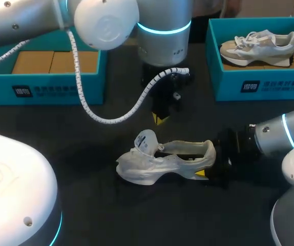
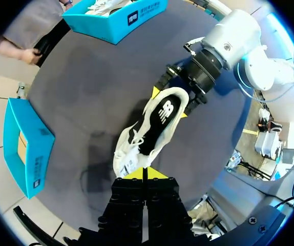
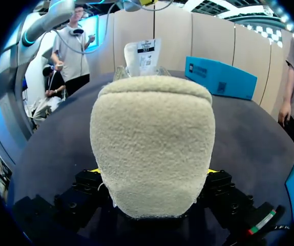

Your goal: Take the shoe out of the shoebox, open the shoe tongue, remove and reinsert the insole, then place the shoe into the shoebox

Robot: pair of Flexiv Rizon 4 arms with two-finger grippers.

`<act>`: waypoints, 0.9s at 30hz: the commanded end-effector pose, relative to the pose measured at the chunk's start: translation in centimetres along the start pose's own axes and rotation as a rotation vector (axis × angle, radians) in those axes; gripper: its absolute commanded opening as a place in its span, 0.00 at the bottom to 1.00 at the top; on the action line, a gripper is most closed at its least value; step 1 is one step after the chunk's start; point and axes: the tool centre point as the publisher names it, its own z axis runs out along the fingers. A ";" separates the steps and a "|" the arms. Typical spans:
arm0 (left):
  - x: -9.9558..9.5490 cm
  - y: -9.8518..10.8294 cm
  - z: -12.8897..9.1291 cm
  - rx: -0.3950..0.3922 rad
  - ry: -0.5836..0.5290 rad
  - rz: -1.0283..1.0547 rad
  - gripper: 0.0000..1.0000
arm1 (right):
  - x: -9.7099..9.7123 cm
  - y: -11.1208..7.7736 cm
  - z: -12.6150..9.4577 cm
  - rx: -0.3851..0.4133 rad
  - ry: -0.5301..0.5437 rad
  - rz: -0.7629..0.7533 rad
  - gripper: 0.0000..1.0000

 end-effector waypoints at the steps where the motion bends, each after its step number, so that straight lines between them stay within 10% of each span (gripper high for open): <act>1: -0.5 -0.6 0.6 0.120 0.039 0.152 0.00 | 0.1 0.1 0.1 0.002 -0.003 -0.001 0.00; 8: -1.2 -2.0 1.9 0.259 0.069 0.444 0.00 | 0.1 0.1 0.1 0.002 -0.003 -0.001 0.00; 27: -1.3 -2.4 2.1 0.220 0.063 0.480 0.00 | 0.1 0.1 0.1 0.002 -0.003 -0.001 0.00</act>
